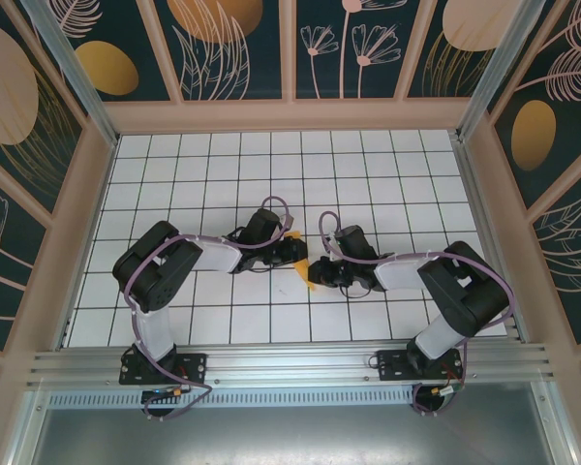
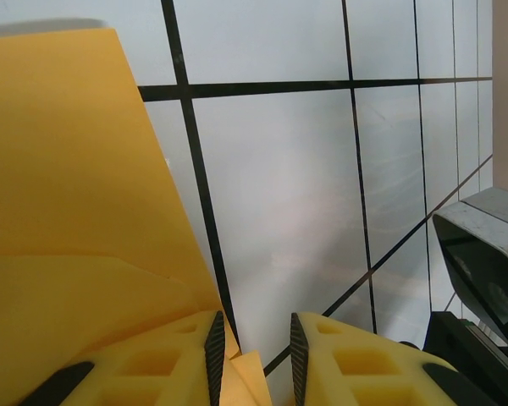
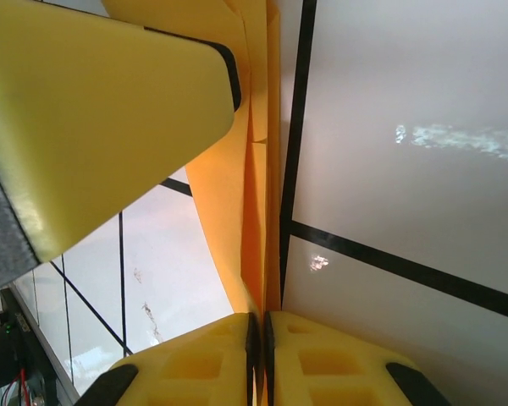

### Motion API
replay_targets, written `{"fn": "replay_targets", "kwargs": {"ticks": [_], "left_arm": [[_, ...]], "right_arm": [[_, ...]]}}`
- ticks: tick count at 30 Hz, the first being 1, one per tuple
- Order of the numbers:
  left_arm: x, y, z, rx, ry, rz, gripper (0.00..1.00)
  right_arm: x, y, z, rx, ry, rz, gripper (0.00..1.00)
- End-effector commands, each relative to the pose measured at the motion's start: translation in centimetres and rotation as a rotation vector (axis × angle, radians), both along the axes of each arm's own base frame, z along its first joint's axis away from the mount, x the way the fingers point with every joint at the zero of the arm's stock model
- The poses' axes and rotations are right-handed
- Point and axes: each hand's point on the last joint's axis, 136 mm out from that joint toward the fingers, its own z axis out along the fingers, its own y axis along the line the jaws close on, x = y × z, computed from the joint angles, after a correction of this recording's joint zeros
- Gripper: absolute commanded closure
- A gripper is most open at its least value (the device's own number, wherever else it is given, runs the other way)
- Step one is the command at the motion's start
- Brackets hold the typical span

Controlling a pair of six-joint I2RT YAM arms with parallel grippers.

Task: Fold a paper plane with a square sheet of paper (pick it up from the middle)
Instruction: Fold the wing for the fifth time at the center of the table.

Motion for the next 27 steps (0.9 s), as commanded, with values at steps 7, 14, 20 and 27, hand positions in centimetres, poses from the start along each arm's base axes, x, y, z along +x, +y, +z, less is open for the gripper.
{"fn": "replay_targets", "kwargs": {"ticks": [7,14,20,27], "left_arm": [[-0.2,0.4,-1.2,0.03,0.016,-0.015,0.7],[-0.3,0.4,-1.3,0.036,0.015,-0.027,0.71],[-0.2,0.2,-1.0,0.031,0.01,-0.031,0.71],[-0.2,0.1,-0.7,0.027,0.005,-0.036,0.71]], "right_arm": [[-2.0,-1.9,-3.1,-0.116,0.093,-0.005,0.74],[0.2,-2.1,2.1,-0.079,-0.051,-0.066,0.61],[0.4,-0.3,6.1,0.063,-0.101,0.003,0.68],[0.8,2.1,4.9,0.121,-0.005,0.076,0.87]]}}
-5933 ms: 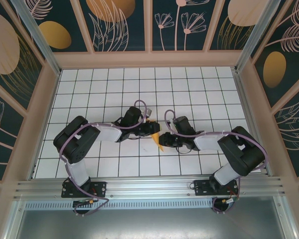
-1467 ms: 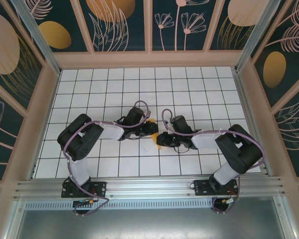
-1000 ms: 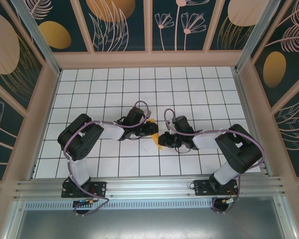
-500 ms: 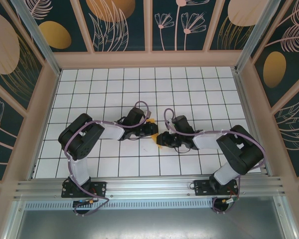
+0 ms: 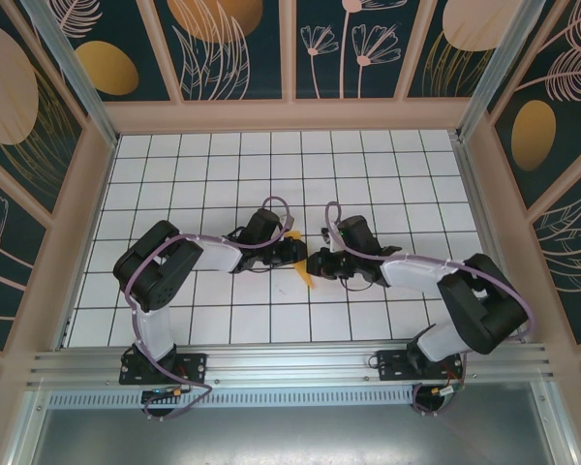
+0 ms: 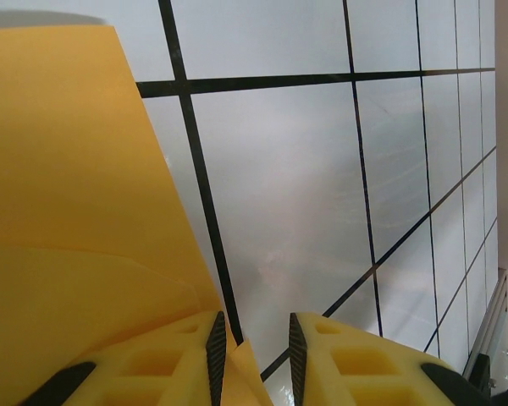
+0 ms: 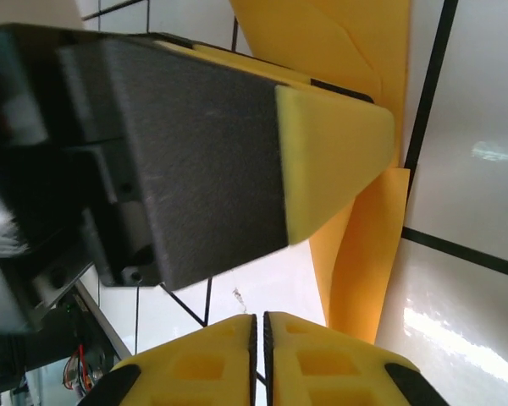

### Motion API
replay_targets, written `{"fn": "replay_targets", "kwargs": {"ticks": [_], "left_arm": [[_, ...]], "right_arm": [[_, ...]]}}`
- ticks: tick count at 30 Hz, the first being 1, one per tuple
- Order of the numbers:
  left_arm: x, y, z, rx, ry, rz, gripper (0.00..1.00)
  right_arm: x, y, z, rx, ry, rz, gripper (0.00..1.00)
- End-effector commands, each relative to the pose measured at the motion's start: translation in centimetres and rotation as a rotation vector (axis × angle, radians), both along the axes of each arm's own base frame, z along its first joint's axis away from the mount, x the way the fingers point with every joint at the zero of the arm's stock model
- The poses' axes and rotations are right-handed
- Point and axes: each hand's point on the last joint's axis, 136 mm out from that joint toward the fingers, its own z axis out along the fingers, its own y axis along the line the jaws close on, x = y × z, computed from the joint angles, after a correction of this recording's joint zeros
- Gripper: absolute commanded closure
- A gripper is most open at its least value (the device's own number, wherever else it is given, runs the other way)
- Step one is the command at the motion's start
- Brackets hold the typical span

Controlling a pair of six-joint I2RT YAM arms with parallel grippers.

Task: Fold a paper plane with a square sheet of paper (pick it up from the middle)
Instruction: Fold the wing for the fifth time at the center of the table.

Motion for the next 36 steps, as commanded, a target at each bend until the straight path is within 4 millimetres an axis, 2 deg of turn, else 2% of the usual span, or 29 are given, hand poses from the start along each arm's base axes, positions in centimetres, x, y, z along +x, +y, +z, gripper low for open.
{"fn": "replay_targets", "kwargs": {"ticks": [1,8,17,27,36], "left_arm": [[0.0,0.2,-0.6,0.024,0.015,-0.014,0.71],[-0.2,0.2,-0.8,0.022,0.021,-0.018,0.71],[-0.2,0.3,-1.1,0.031,0.025,-0.019,0.71],[-0.3,0.4,-1.4,0.043,0.028,-0.019,0.71],[-0.1,0.5,-1.6,0.059,0.029,-0.015,0.71]], "right_arm": [[0.3,1.3,0.2,0.059,0.032,0.048,0.89],[0.0,1.2,-1.3,0.083,0.095,0.062,0.89],[-1.9,-0.7,-5.1,0.016,0.185,0.048,0.88],[-2.6,-1.6,-5.2,-0.009,0.188,0.037,0.87],[-5.5,-2.7,-6.2,-0.032,0.238,0.068,0.85]]}}
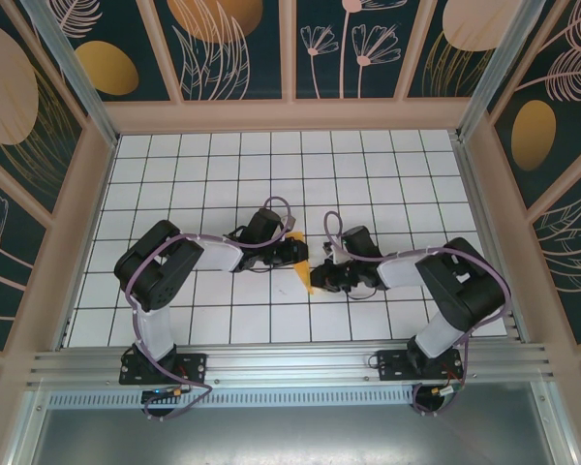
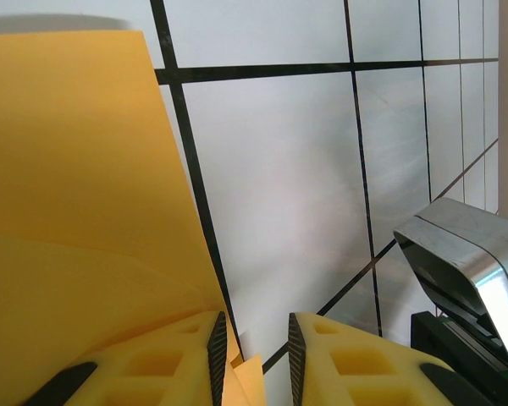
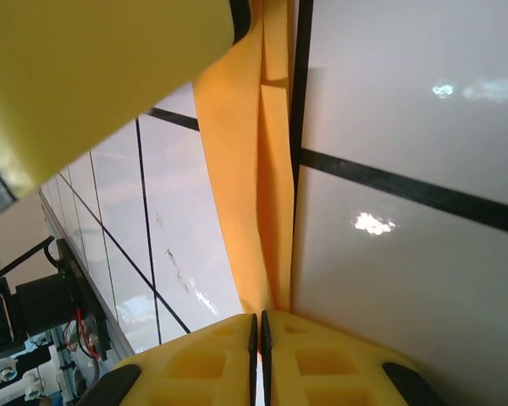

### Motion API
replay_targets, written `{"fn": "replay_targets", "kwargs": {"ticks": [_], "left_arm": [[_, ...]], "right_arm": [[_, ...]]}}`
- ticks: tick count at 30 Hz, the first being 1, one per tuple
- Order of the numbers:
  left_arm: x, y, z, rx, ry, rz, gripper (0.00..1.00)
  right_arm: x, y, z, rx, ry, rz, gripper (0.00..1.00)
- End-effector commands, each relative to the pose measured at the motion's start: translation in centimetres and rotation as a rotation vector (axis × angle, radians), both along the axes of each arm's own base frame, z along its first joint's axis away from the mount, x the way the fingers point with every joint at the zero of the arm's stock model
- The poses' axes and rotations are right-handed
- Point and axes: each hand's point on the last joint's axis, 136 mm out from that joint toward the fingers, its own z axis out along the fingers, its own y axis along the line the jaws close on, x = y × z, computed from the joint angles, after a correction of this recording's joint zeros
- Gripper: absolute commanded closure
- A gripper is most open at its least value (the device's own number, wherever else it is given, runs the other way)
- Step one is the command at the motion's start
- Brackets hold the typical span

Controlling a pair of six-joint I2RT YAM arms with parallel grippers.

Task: Fold a paper plane with a square sheet of paper (pick it up from the middle)
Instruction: Fold the wing for the fifth time at the center of the table.

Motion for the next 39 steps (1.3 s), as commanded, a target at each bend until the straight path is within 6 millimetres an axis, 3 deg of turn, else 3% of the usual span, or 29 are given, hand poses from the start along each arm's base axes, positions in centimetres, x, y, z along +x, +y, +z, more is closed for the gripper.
{"fn": "replay_targets", "kwargs": {"ticks": [1,4,10,15,22,33,39], "left_arm": [[0.0,0.6,-1.4,0.05,0.018,-0.005,0.71],[-0.1,0.5,-1.4,0.049,0.017,-0.007,0.71],[-0.3,0.4,-1.1,0.035,0.016,-0.022,0.71],[-0.3,0.3,-1.0,0.03,0.014,-0.024,0.71],[-0.2,0.2,-0.8,0.028,0.011,-0.029,0.71],[-0.4,0.4,-1.1,0.039,0.016,-0.03,0.72],[-0.2,0.4,-1.2,0.044,0.017,-0.026,0.72]], "right_arm": [[-3.2,-1.6,-2.0,-0.072,0.092,0.035,0.85],[-3.0,-1.9,-1.6,-0.09,0.065,0.022,0.85],[0.6,-0.7,3.1,-0.048,-0.091,-0.027,0.85],[2.1,1.1,5.3,0.026,-0.122,-0.011,0.85],[1.7,3.6,3.4,0.04,-0.047,0.076,0.85],[-2.7,0.6,-2.3,-0.065,0.113,0.08,0.84],[-3.7,0.5,-2.3,-0.065,0.122,0.108,0.84]]}}
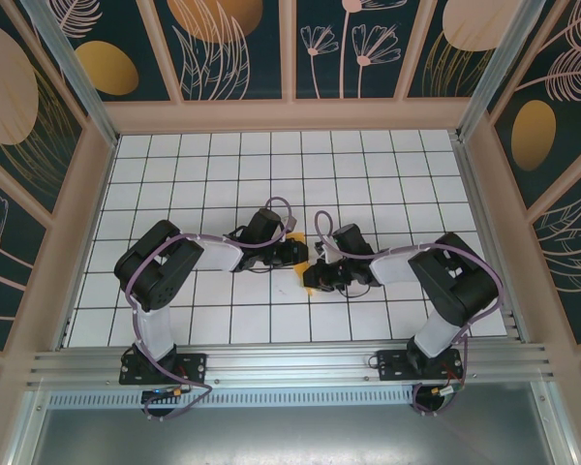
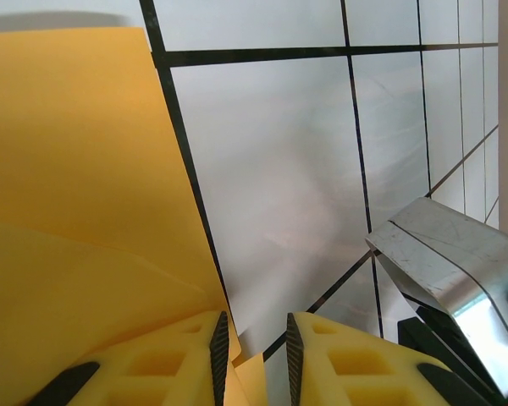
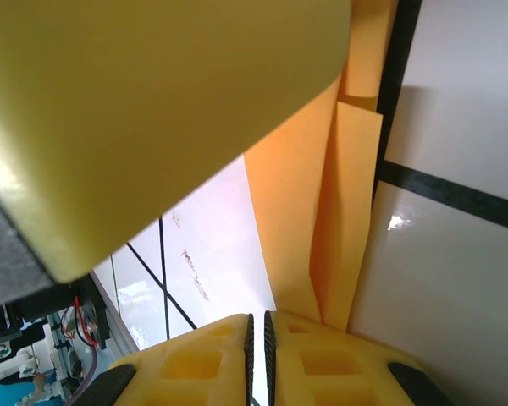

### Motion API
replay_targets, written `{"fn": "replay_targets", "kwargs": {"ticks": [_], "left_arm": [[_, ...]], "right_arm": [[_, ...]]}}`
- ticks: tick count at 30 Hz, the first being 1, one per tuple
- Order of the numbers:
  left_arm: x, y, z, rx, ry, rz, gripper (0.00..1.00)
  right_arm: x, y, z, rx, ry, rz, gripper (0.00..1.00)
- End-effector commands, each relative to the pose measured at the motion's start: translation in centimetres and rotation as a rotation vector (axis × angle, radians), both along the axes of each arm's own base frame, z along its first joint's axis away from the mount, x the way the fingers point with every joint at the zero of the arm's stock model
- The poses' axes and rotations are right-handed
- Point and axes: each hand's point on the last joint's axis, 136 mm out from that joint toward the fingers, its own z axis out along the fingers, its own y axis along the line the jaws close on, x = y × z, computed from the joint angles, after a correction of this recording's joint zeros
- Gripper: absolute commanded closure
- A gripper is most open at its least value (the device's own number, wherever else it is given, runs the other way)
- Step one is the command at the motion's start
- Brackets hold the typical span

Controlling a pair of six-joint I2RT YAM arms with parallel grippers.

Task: Fold a paper plane with a square sheet of paper (pick it up from the middle)
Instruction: Fold the wing for the fifth time at the center of the table.

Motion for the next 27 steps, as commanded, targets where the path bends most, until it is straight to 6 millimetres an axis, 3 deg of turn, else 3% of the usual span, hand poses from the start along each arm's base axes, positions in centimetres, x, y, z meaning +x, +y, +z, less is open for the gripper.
{"fn": "replay_targets", "kwargs": {"ticks": [1,14,27], "left_arm": [[0.1,0.5,-1.3,0.047,0.015,0.001,0.72],[0.2,0.7,-1.4,0.061,0.015,0.009,0.73],[0.2,0.6,-1.2,0.052,0.014,0.01,0.73]], "right_arm": [[-3.6,-1.3,-2.3,-0.067,0.118,0.049,0.84],[-6.1,-2.6,-2.4,-0.098,0.119,0.072,0.84],[-4.7,-4.0,-2.5,-0.339,0.01,-0.009,0.86]]}}
